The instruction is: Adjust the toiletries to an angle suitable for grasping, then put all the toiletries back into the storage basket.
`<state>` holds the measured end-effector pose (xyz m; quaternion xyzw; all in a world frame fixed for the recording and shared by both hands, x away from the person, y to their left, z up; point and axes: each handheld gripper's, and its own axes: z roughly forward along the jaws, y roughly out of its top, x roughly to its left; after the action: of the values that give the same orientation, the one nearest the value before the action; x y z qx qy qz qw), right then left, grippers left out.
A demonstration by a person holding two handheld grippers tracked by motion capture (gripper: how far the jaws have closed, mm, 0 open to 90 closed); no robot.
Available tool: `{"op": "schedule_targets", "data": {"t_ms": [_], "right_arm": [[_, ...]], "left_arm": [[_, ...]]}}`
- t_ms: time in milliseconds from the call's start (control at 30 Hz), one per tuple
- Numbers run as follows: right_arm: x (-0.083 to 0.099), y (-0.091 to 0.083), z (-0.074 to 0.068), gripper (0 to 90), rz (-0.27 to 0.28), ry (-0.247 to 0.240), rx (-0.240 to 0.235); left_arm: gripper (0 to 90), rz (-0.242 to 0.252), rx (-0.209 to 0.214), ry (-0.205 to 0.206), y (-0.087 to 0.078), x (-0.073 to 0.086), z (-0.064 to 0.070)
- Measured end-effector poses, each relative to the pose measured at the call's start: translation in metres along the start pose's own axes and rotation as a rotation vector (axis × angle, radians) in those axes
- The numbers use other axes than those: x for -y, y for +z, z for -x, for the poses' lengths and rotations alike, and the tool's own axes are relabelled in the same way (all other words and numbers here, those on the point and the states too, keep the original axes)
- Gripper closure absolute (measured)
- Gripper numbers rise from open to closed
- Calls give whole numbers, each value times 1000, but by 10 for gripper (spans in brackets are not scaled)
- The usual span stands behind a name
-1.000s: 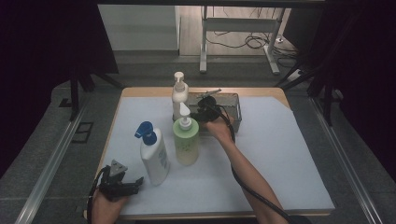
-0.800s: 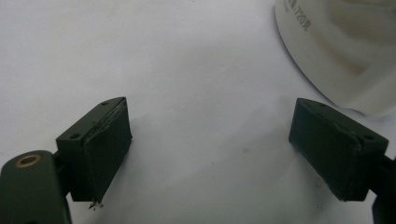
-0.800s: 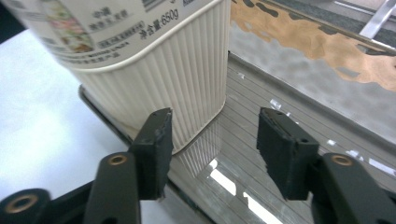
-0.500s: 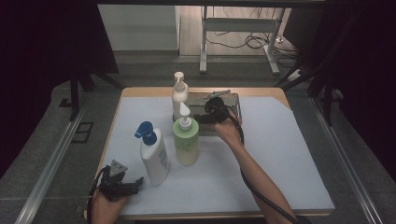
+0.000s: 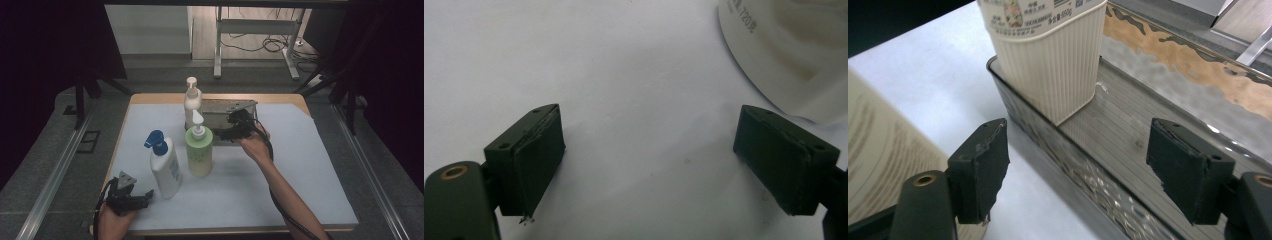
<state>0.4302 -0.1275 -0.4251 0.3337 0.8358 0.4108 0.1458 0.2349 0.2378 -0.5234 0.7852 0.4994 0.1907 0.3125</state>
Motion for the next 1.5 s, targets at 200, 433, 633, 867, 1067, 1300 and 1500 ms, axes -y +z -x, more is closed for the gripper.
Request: {"op": "schedule_targets", "data": {"t_ms": [200, 433, 633, 867, 1067, 1300, 1500], "right_arm": [[8, -14, -2, 136, 10, -14, 3], [17, -31, -6, 50, 38, -37, -13], [25, -40, -10, 0, 37, -65, -18], [36, -51, -11, 0, 53, -56, -46], [46, -58, -14, 0, 62, -53, -77], [53, -58, -25, 0, 55, -65, -123], [53, -57, -37, 0, 36, -55, -167]], "left_arm": [[128, 0, -1, 1, 0, 0, 0], [128, 0, -1, 1, 0, 0, 0], [129, 1, -1, 2, 0, 0, 0], [129, 1, -1, 0, 0, 0, 0], [129, 1, -1, 1, 0, 0, 0], [129, 1, -2, 1, 0, 0, 0], [129, 1, -1, 0, 0, 0, 0]]}}
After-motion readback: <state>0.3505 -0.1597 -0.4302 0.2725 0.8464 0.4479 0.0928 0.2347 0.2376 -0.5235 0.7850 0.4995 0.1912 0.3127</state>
